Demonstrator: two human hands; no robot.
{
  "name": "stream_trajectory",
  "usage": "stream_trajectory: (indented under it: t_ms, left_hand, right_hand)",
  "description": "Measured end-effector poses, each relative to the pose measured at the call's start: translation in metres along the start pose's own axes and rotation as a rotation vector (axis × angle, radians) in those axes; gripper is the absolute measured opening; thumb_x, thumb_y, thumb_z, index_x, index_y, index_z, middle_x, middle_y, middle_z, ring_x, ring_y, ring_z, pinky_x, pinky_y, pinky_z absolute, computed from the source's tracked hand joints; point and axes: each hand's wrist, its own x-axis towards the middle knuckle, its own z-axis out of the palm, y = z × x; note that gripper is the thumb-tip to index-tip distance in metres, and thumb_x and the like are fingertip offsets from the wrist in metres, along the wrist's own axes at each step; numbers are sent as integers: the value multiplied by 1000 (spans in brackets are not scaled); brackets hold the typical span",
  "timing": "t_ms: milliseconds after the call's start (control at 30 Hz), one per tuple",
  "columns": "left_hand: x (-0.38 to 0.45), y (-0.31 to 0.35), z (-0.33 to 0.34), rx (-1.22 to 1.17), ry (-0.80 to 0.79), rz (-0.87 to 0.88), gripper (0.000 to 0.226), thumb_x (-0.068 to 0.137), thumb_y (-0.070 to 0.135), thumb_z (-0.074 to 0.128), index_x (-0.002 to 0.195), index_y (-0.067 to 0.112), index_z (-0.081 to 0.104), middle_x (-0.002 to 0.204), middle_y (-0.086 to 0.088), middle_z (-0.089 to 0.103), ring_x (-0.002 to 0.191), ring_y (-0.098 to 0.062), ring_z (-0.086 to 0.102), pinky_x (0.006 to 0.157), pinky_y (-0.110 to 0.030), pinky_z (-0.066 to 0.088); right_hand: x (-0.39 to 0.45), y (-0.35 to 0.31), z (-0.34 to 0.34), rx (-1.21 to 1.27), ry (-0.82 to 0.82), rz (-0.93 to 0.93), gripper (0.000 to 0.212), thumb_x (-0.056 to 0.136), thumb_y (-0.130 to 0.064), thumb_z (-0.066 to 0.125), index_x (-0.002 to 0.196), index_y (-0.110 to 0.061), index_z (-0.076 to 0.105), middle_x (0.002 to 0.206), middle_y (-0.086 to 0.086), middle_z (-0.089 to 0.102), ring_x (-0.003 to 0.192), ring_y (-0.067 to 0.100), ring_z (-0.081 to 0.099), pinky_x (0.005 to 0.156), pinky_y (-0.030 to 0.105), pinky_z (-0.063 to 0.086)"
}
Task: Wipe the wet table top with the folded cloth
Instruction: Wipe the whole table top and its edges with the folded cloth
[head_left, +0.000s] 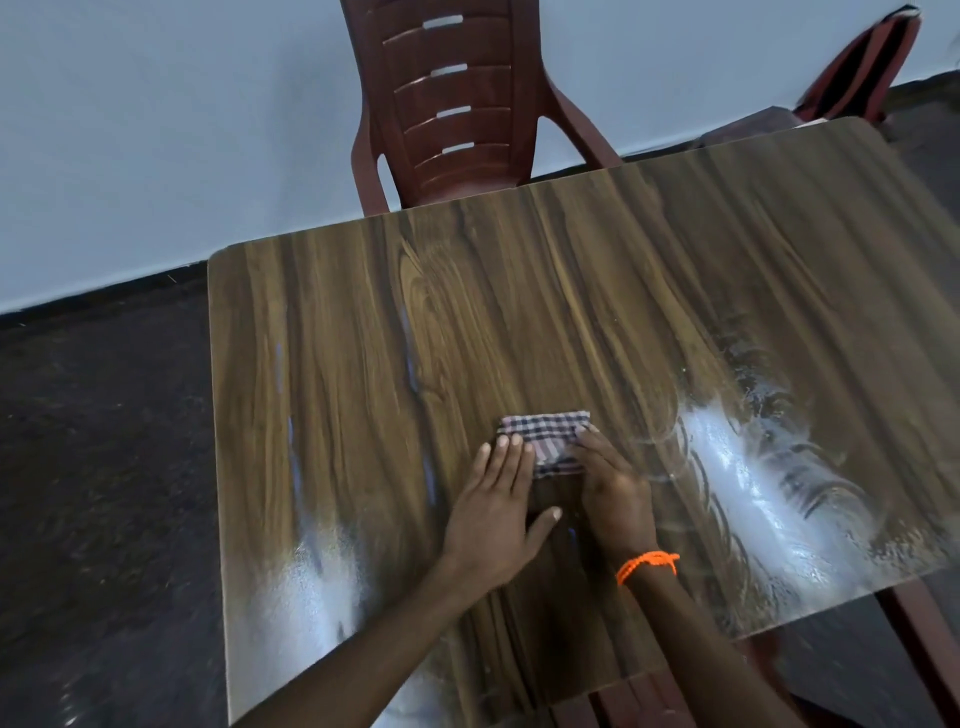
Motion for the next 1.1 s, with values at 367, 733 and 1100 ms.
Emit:
stream_trajectory:
  t_ms: [367, 733, 1100]
  left_hand:
    - [36, -28, -25, 126, -30, -8, 85, 102, 65, 24, 161, 4, 17, 169, -15, 18, 158, -24, 6, 128, -46, 2]
    - [-82, 24, 28, -12, 29, -39, 85, 103, 66, 27, 160, 3, 22, 168, -16, 20, 159, -24, 3, 128, -49, 13]
    - [-7, 26, 2, 92, -2, -46, 79, 104, 59, 25, 161, 4, 21, 168, -15, 21, 158, -25, 9, 128, -47, 1]
  right_hand:
    - [48, -18, 13, -56, -56, 22, 38, 81, 10, 57, 113, -7, 68, 129, 10, 62, 123, 26, 56, 96, 38, 50]
    - [-73, -6, -3, 12, -92, -73, 35, 81, 10, 61, 111, -7, 69, 131, 6, 61, 129, 20, 49, 103, 35, 46]
    - [-21, -4, -11, -16, -11, 41, 34, 79, 8, 59, 105, -11, 70, 124, 6, 65, 116, 22, 61, 86, 30, 52]
